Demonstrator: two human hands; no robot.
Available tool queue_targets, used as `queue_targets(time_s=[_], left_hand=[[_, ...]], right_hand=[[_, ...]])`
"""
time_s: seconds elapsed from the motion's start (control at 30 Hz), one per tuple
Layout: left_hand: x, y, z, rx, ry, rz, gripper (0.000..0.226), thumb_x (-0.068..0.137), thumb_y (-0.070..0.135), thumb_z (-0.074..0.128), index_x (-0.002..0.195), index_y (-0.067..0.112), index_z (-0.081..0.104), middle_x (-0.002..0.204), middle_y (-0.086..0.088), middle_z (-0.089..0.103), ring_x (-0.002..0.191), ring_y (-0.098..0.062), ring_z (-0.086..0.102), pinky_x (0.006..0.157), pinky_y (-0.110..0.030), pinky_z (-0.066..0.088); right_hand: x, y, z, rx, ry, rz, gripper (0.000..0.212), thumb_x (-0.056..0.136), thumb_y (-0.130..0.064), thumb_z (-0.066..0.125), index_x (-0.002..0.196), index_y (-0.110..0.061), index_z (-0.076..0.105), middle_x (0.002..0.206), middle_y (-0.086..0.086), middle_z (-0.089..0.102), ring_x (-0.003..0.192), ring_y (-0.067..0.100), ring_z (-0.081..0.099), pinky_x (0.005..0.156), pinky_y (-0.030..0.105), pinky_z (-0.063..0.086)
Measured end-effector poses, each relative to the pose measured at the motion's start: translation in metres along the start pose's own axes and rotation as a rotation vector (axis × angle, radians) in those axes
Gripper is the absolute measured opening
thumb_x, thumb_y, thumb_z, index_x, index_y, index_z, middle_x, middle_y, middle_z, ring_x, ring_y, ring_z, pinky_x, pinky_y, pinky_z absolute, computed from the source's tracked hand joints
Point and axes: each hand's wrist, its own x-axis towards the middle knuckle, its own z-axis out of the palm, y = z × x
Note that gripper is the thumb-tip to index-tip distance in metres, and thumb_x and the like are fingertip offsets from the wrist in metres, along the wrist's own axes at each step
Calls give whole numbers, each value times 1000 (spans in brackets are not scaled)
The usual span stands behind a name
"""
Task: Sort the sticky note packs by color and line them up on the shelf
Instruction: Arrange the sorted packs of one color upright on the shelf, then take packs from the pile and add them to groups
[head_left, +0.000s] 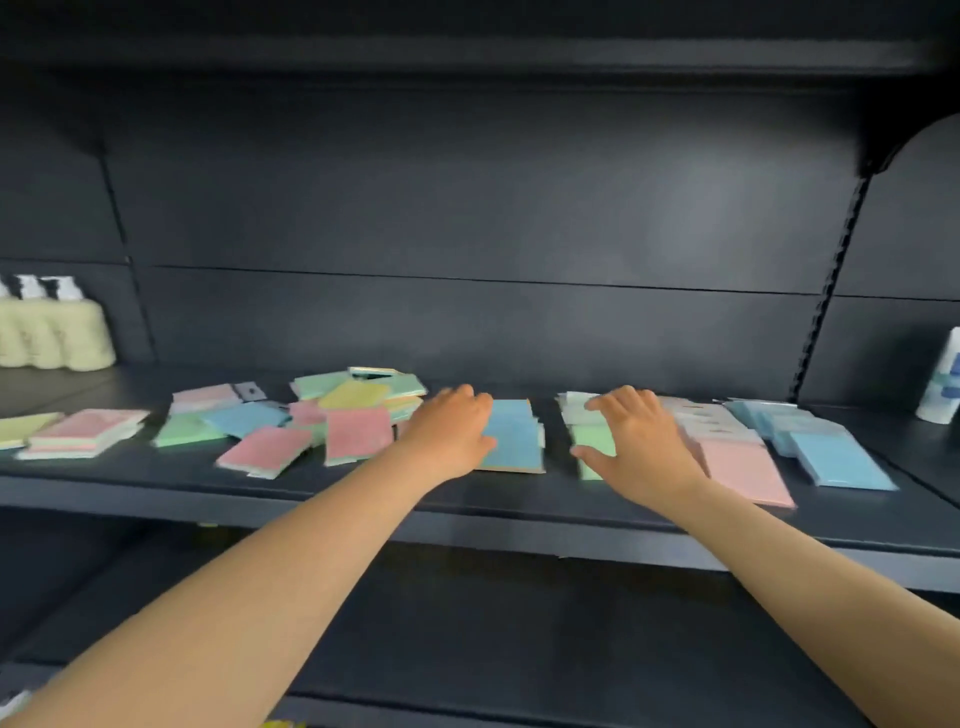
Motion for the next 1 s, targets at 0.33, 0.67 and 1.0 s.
queue_targets(time_s=[0.33, 0.67, 1.0], left_hand=[[-113, -250, -58, 133, -87, -186, 48, 94, 38, 48, 134, 13, 43, 133, -9, 45, 125, -28, 41, 98, -37, 38], [-133, -358, -43, -247, -146, -365, 19, 89, 41, 57, 79, 26, 49, 100, -4, 49, 92, -19, 49, 78, -27, 33], [-67, -383, 13, -678, -75, -535, 56, 86, 36, 63, 131, 7, 45, 133, -10, 51, 121, -27, 49, 93, -30, 41]], right_hand=[[43, -241, 33, 28, -90, -61, 64, 84, -53, 58, 137, -21, 40, 137, 3, 40, 130, 26, 31, 104, 38, 31], [71, -350, 73, 213, -246, -27, 64, 87, -43, 59, 142, -19, 37, 144, 4, 39, 132, 23, 32, 106, 35, 32], [140, -366, 134, 161, -461, -30, 45, 95, -43, 47, 129, -13, 46, 137, 4, 45, 122, 22, 45, 90, 30, 37]])
